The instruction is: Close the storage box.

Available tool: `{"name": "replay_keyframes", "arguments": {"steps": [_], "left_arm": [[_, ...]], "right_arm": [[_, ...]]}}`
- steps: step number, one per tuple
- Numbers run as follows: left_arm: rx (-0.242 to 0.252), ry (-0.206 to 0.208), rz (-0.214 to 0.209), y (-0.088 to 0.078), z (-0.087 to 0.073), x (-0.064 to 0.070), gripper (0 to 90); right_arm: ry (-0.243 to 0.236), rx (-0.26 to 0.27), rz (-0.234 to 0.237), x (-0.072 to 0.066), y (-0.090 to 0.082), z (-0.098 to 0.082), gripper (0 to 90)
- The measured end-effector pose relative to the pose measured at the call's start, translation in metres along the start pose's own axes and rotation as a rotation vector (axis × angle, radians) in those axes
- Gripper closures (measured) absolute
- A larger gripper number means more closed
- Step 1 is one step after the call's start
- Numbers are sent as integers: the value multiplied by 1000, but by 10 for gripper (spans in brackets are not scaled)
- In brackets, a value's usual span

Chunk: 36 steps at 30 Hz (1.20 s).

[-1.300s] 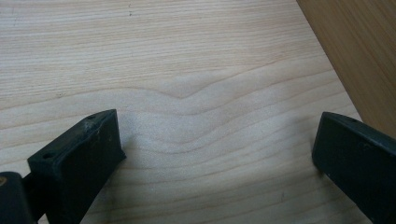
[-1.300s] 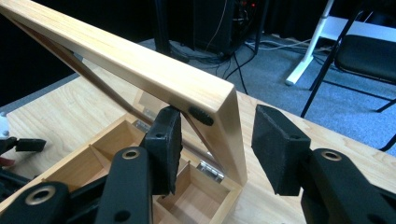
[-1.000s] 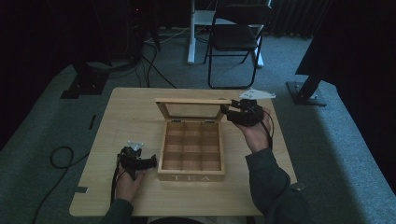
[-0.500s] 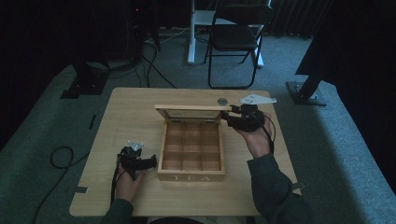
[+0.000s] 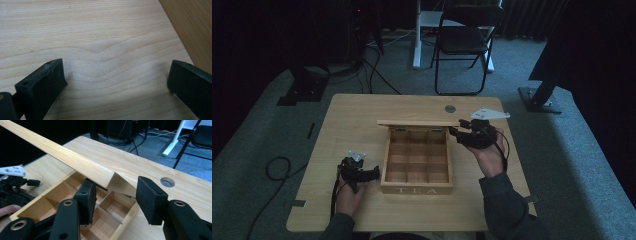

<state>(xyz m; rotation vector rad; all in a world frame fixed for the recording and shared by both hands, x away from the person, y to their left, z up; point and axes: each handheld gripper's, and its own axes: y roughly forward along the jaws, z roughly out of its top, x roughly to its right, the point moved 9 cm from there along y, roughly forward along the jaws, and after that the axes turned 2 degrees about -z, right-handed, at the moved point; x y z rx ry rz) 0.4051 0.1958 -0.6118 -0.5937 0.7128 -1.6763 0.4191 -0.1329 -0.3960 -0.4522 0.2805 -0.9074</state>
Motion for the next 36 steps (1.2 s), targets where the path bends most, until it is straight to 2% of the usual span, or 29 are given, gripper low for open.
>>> {"name": "replay_keyframes", "arguments": {"steps": [8,15,22,36], "left_arm": [[0,1,0,0,0,0,16],[4,-1,1,0,0,0,16],[3,-1,-1,0,0,0,16],[2,-2,0,0,0,0,16]], "right_arm": [[16,4,20,-5,-3,-7,490],[-2,-9,3,-10,-6,-16,489],[20,-6,16,-16,-7,-30,487],[26,-15,17,-27,-8,-52,481]]}}
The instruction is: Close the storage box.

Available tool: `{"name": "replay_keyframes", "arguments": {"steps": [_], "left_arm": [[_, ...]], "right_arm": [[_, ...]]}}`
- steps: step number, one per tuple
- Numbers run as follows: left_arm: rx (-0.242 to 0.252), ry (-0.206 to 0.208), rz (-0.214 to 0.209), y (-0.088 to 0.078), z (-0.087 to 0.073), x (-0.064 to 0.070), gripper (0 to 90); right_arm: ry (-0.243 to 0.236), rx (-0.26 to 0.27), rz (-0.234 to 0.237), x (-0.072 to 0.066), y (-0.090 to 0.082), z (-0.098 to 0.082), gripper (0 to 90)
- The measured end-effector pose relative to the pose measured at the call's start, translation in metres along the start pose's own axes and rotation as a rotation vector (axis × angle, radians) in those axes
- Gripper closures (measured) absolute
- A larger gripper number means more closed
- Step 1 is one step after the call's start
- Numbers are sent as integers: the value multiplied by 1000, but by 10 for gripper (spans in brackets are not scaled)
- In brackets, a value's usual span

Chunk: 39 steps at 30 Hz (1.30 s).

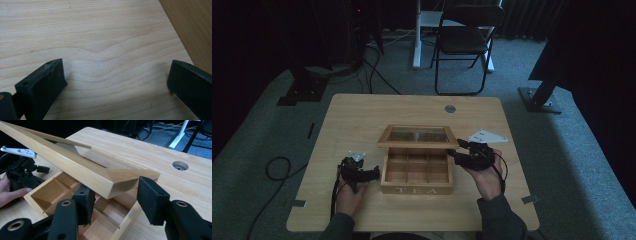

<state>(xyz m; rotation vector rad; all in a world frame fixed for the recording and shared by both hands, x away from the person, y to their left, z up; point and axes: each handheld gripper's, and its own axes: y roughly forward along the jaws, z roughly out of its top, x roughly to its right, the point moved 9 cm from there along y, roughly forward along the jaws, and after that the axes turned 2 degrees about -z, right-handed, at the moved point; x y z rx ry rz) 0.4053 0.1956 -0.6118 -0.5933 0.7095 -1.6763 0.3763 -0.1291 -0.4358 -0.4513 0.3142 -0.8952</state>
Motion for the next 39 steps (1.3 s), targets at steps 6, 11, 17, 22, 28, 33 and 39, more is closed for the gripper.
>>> {"name": "replay_keyframes", "arguments": {"steps": [6,11,17,22,28,33,39], "left_arm": [[0,0,0,0,0,0,16],[-3,0,-1,0,0,0,16],[0,-1,0,0,0,0,16],[-1,0,0,0,0,0,16],[-4,3,-1,0,0,0,16],[0,1,1,0,0,0,16],[-3,1,-1,0,0,0,16]], "right_arm": [[9,-4,6,-2,-1,-9,467],[5,-11,4,-4,-1,-16,457],[15,-15,14,-6,-2,-25,447],[23,-20,24,-7,-1,-33,440],[20,-26,24,-9,-1,-37,455],[3,-30,23,-12,-2,-41,461],[-1,-42,31,-14,-1,-49,461]]}}
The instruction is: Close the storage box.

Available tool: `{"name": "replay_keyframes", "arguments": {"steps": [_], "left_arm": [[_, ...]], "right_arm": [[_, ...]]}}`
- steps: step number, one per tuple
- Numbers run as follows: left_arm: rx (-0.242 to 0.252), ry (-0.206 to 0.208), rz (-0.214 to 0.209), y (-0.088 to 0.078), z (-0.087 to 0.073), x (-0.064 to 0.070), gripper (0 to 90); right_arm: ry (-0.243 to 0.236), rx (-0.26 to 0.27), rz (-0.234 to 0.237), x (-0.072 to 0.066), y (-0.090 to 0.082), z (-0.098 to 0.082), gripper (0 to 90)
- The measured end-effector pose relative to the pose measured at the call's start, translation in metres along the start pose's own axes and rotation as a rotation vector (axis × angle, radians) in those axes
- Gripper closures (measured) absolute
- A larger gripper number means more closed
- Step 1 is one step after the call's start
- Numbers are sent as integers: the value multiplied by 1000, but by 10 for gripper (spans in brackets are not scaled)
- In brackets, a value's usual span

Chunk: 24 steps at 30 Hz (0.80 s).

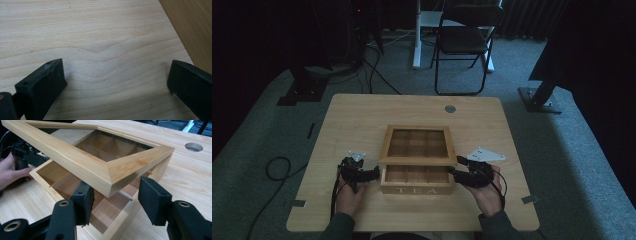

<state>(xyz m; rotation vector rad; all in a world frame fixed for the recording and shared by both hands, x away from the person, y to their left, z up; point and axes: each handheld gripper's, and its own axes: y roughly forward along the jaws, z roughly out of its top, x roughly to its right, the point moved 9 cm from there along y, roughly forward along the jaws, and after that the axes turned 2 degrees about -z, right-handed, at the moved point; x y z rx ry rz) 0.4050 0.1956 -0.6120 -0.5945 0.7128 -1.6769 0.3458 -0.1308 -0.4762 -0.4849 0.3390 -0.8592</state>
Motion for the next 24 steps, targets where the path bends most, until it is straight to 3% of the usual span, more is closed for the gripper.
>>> {"name": "replay_keyframes", "arguments": {"steps": [16,24], "left_arm": [[0,0,0,0,0,0,16],[2,-2,0,0,0,0,16]], "right_arm": [[-8,2,16,-3,2,-9,460],[-36,-4,7,-5,3,-15,450]]}}
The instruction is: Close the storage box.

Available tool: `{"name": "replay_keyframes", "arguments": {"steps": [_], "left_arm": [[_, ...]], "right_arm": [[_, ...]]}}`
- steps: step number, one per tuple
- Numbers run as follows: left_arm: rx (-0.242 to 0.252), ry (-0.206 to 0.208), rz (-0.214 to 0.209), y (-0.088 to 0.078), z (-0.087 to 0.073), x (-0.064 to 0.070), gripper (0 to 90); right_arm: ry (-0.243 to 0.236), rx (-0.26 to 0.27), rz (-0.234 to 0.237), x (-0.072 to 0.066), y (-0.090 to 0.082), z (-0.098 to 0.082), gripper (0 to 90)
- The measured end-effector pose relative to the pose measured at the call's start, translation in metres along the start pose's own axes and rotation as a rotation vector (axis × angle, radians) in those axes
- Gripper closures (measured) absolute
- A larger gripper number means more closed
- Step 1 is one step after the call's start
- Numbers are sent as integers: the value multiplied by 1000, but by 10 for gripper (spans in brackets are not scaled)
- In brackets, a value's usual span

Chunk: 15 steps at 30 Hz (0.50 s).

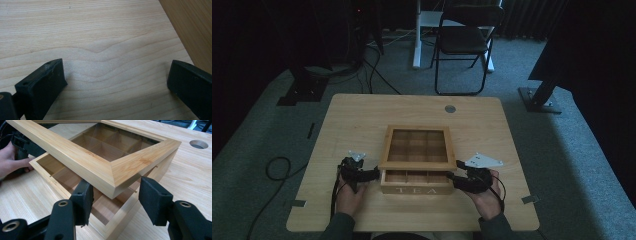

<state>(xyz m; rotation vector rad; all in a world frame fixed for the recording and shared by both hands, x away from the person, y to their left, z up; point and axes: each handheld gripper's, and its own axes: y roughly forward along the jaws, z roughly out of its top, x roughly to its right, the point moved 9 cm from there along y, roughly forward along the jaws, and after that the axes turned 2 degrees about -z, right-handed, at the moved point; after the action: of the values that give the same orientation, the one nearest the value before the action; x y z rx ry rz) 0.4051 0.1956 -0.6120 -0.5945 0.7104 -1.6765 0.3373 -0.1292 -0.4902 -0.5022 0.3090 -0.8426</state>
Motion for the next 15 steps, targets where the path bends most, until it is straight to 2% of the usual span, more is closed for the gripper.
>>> {"name": "replay_keyframes", "arguments": {"steps": [15], "left_arm": [[-3,3,0,0,0,0,16]], "right_arm": [[7,-24,7,-3,5,-15,447]]}}
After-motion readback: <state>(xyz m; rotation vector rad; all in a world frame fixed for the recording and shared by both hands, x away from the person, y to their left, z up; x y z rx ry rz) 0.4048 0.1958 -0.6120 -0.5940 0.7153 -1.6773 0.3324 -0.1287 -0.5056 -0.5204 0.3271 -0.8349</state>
